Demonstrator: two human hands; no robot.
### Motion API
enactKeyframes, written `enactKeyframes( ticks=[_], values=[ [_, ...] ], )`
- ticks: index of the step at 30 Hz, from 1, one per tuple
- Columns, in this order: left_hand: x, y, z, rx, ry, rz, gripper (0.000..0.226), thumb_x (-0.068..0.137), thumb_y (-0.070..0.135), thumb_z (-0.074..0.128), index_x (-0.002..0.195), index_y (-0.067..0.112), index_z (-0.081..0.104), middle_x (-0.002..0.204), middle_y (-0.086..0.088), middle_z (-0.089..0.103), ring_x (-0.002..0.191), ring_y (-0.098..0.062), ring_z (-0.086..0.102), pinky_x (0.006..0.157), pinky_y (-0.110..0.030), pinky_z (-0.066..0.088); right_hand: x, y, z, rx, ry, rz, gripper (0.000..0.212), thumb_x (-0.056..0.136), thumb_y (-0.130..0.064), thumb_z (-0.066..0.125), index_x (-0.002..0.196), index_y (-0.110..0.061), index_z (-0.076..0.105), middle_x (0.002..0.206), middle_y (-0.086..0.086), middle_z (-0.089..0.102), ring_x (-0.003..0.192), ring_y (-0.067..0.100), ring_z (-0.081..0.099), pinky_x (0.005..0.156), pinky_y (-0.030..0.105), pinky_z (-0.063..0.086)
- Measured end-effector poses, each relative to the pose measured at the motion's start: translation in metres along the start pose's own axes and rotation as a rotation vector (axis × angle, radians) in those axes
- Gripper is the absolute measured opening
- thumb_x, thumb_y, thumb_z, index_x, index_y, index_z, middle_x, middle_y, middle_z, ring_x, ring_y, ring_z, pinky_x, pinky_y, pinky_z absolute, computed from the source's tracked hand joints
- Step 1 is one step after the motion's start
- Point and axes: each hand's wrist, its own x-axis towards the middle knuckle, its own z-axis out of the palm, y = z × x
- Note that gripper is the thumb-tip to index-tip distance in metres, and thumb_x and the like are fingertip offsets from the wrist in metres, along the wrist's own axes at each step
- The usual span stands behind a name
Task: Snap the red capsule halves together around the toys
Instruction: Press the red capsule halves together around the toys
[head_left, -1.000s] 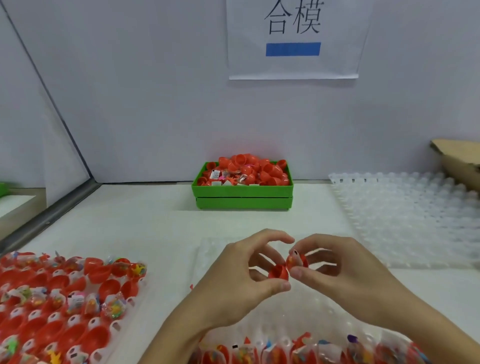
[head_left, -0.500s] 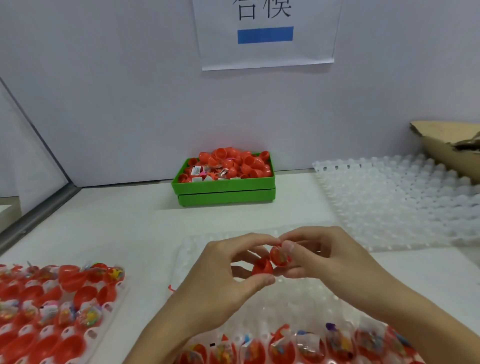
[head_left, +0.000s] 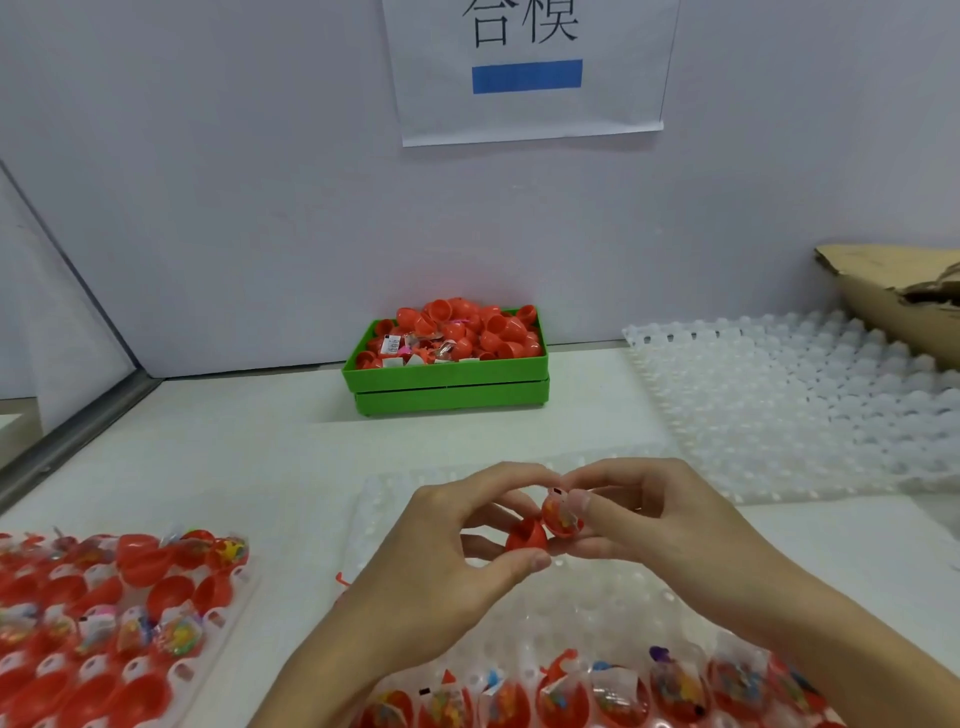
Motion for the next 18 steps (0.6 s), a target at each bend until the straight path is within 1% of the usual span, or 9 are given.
enactKeyframes(
  ticks=[3,5,7,12,14,16,17,18],
  values=[
    [0.0001,-0.0005,-0.0003,-0.008,0.009,0.016,0.038,0.083,0.016,0.078,0.105,0.045,0.066,0.101,0.016,0.071,0.101,-0.007,0.068,0.079,-0.024,0.059,0.0006,0.0012,0.0003,0.024,0.011,0.013,0.019,0.098,-0.012,0.055,0.099,-0.007,0.074,0.088,0.010,0.078,0.084,0.023,0.076,0.074,0.017,0.057],
    [0.0000,-0.0011,-0.0006,-0.011,0.016,0.021,0.035,0.083,0.017,0.078,0.102,0.044,0.066,0.100,0.017,0.071,0.101,-0.006,0.068,0.078,-0.023,0.059,0.0008,0.0013,0.0008,0.035,0.012,0.020,0.020,0.099,-0.012,0.054,0.100,-0.007,0.073,0.088,0.010,0.078,0.083,0.024,0.076,0.075,0.018,0.057],
    [-0.0002,-0.0016,-0.0006,-0.011,0.014,0.025,0.035,0.084,0.018,0.078,0.103,0.044,0.066,0.101,0.017,0.071,0.101,-0.006,0.068,0.077,-0.021,0.058,0.0009,0.0018,0.0004,0.030,0.011,0.024,0.020,0.099,-0.014,0.054,0.101,-0.007,0.073,0.088,0.010,0.078,0.083,0.024,0.076,0.075,0.018,0.057],
    [0.0001,-0.0019,-0.0004,0.002,0.020,0.022,0.035,0.085,0.018,0.077,0.103,0.046,0.067,0.102,0.017,0.071,0.101,-0.005,0.067,0.079,-0.023,0.059,0.0019,0.0034,-0.0005,0.015,0.011,0.008,0.019,0.097,-0.018,0.057,0.100,-0.010,0.074,0.089,0.009,0.078,0.083,0.024,0.076,0.075,0.017,0.057],
    [-0.0003,-0.0012,-0.0005,0.013,0.022,0.025,0.037,0.086,0.018,0.076,0.106,0.048,0.068,0.104,0.019,0.070,0.101,-0.003,0.066,0.078,-0.020,0.058,0.0019,0.0033,-0.0007,0.022,-0.002,-0.014,0.020,0.094,-0.024,0.060,0.100,-0.012,0.075,0.091,0.009,0.078,0.085,0.024,0.076,0.076,0.018,0.057],
    [-0.0007,-0.0001,-0.0008,0.021,0.031,0.030,0.039,0.086,0.018,0.075,0.109,0.050,0.068,0.105,0.022,0.069,0.101,-0.003,0.065,0.077,-0.017,0.057,0.0017,0.0036,-0.0013,0.045,-0.036,-0.025,0.027,0.092,-0.031,0.058,0.102,-0.013,0.076,0.096,0.009,0.077,0.089,0.026,0.075,0.078,0.022,0.058],
    [-0.0007,0.0001,-0.0010,0.019,0.037,0.032,0.040,0.087,0.018,0.075,0.109,0.051,0.068,0.106,0.022,0.069,0.101,-0.004,0.065,0.076,-0.017,0.057,0.0019,0.0041,-0.0018,0.060,-0.049,-0.027,0.027,0.094,-0.028,0.055,0.104,-0.013,0.075,0.098,0.010,0.077,0.091,0.027,0.075,0.080,0.024,0.059],
    [-0.0006,0.0002,-0.0011,0.016,0.044,0.034,0.041,0.087,0.017,0.074,0.109,0.051,0.067,0.105,0.022,0.069,0.101,-0.004,0.065,0.076,-0.019,0.058,0.0022,0.0046,-0.0025,0.066,-0.053,-0.030,0.025,0.097,-0.022,0.053,0.106,-0.012,0.074,0.100,0.010,0.077,0.092,0.028,0.075,0.080,0.025,0.059]
  ],
)
